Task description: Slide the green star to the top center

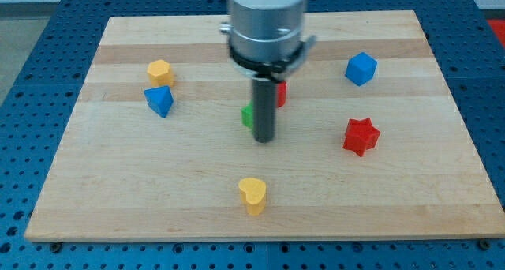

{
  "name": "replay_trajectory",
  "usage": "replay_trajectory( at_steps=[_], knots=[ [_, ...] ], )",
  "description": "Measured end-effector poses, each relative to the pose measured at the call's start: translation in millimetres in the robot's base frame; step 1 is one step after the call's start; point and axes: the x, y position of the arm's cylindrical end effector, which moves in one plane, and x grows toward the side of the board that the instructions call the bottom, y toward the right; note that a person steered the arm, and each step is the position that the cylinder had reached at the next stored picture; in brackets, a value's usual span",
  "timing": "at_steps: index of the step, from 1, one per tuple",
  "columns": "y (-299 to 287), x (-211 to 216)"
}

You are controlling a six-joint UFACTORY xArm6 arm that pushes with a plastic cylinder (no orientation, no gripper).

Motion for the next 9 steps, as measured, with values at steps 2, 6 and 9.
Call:
replay_trajectory(
  at_steps=[2,6,9],
  knots=[
    [-36.2,-55.1],
    [17.5,-25.7],
    [-43.3,-80.5]
  ],
)
